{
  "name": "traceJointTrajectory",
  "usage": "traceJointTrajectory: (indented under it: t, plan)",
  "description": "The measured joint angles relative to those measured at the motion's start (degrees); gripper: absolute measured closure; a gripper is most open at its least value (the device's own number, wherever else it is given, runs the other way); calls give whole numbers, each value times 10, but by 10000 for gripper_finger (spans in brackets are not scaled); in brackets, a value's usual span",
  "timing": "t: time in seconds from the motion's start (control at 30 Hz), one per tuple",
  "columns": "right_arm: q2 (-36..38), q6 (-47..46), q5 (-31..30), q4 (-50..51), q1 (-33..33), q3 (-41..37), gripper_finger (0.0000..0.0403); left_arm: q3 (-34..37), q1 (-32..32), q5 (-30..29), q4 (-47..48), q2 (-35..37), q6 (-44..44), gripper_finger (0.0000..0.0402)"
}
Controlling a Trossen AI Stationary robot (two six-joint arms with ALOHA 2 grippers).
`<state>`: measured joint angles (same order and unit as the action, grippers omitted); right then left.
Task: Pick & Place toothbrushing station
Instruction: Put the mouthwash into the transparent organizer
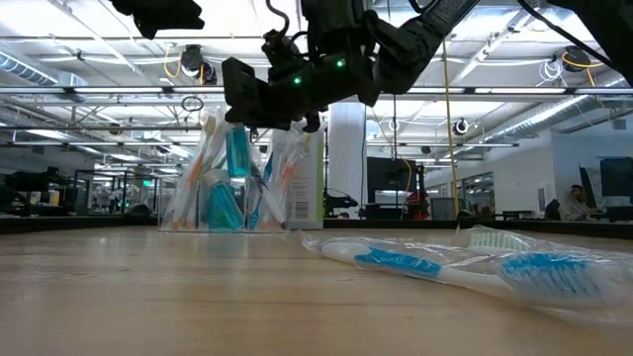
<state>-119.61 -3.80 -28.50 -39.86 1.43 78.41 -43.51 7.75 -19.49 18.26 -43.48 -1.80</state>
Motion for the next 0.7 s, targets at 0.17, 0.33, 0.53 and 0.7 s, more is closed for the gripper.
traceJointTrajectory:
  t: [0.17, 0.33, 0.53, 0.7]
  plan:
    - [-5, -18, 1, 9, 0, 0, 319, 0, 0, 0, 0, 0, 0, 241]
    - [-12, 1, 29, 2, -4, 0, 319, 0, 0, 0, -1, 0, 0, 241]
    - [-14, 20, 62, 2, 0, -1, 318, 0, 0, 0, 0, 0, 0, 240]
    - [-14, 17, 65, 28, 8, -1, 318, 0, 0, 0, 0, 0, 0, 241]
